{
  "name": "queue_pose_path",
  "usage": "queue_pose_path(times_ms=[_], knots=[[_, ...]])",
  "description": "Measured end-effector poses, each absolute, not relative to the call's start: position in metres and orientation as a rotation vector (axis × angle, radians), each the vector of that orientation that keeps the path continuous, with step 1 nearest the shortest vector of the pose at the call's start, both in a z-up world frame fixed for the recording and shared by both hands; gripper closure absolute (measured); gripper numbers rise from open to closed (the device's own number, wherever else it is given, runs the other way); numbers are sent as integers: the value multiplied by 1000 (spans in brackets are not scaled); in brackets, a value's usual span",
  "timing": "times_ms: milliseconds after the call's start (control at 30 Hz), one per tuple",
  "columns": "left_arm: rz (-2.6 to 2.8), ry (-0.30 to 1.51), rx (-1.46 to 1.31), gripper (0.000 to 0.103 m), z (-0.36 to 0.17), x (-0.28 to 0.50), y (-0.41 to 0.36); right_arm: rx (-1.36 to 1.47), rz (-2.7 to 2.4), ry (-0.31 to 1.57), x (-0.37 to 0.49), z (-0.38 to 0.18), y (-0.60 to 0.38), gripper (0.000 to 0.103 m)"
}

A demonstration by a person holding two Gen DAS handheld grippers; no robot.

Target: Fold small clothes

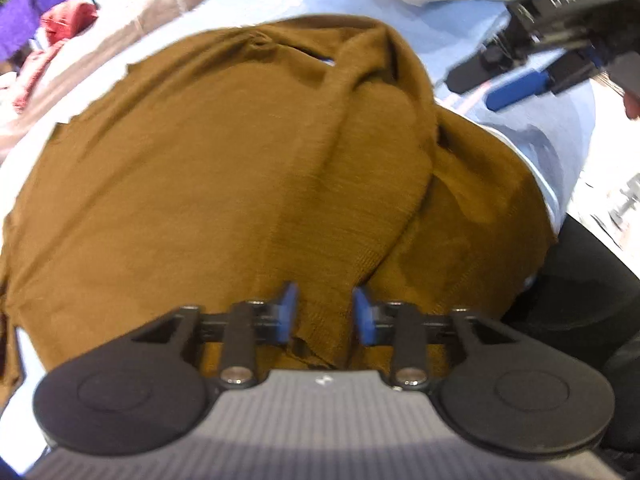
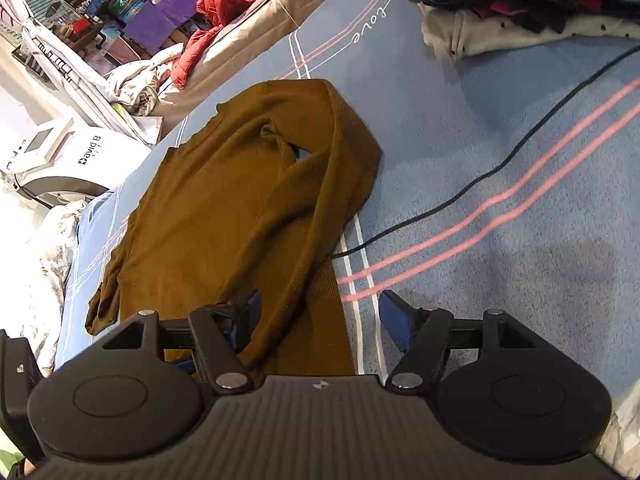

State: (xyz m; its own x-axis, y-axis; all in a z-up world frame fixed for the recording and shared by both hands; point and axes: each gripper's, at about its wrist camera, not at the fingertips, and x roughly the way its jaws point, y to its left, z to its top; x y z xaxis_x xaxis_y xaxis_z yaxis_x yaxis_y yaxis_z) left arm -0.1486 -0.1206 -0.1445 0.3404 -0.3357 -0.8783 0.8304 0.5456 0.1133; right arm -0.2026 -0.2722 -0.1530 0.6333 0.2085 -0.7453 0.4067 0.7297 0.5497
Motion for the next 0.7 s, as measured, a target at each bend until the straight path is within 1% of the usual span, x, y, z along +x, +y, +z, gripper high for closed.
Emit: queue_pose_path(times_ms=[33, 67, 133, 200, 267, 333, 400, 467, 567, 633, 700], knots=[[-833, 931, 612, 90, -143, -149, -120, 773, -127, 902, -203, -154, -272, 0], [-836, 936, 609, 91, -144, -147, -122, 774, -129, 904, -203, -154, -273, 0], [-831, 933, 618, 95, -145, -147, -125, 777, -133, 907, -202, -155, -272, 0], [-850, 950, 541, 96, -138, -144, -118, 779, -131, 904, -203, -154, -273, 0], [-885, 1010, 367, 97, -128, -129, -108, 773, -131, 899, -205, -153, -273, 0], [-934, 1095, 113, 97, -119, -106, -92, 764, -132, 898, -205, -153, -273, 0], [-968, 1126, -115, 97, -110, -82, -74, 761, -136, 898, -205, -153, -273, 0], [-935, 1072, -202, 97, -96, -62, -55, 760, -138, 899, -204, -152, -271, 0], [-772, 966, -213, 97, -74, -31, -12, 729, -137, 895, -203, -150, -268, 0], [-640, 936, -276, 97, -68, -10, 34, 689, -139, 895, -200, -150, -266, 0], [-475, 928, -244, 95, -67, 2, 71, 647, -129, 898, -196, -150, -262, 0]])
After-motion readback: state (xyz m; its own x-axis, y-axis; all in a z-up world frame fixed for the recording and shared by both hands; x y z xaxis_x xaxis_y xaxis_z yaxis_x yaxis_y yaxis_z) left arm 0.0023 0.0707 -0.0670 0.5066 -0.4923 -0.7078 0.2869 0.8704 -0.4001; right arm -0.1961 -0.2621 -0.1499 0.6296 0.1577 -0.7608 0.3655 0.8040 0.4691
